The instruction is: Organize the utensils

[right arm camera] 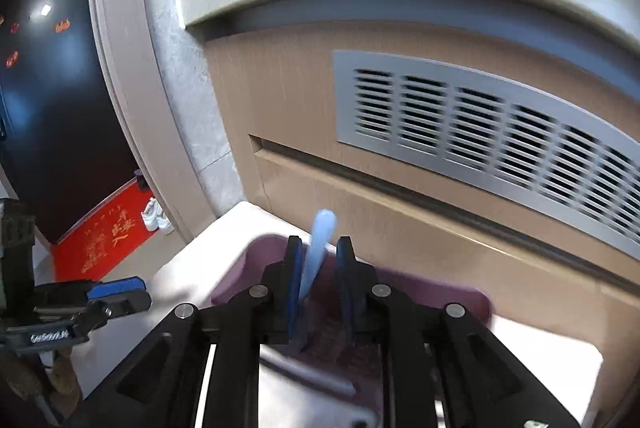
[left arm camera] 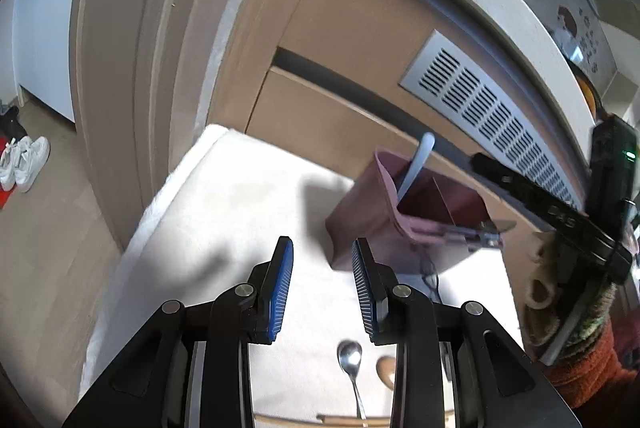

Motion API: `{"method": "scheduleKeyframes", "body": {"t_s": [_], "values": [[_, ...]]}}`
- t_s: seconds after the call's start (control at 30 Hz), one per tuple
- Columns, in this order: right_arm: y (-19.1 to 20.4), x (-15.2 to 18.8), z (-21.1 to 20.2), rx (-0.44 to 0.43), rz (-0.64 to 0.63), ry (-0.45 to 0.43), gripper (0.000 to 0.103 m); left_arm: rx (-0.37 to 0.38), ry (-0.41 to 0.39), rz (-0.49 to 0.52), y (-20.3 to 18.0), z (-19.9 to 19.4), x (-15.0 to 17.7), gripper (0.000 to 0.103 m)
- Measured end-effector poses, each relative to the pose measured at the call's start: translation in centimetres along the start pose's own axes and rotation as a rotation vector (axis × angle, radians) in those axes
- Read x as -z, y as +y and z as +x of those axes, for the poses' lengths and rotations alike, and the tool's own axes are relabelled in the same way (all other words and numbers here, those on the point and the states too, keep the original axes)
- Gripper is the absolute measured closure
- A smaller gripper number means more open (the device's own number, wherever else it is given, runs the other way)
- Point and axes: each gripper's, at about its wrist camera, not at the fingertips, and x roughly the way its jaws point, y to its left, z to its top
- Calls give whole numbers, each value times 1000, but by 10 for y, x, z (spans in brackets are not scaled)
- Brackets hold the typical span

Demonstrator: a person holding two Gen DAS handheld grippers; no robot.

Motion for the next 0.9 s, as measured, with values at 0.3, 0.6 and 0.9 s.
{"method": "scheduleKeyframes", "body": {"t_s": [0.3,0.6,0.9], "values": [[-10,90,-32,26,-73,256,78,-56,160,78,-32,18,49,71],[-19,137,9,35,45,344,78,-129,246,135,-52,14,81,71],[-4,134,-15,36,-8,264,78,-149,372,238,-72,24,107,71]]}}
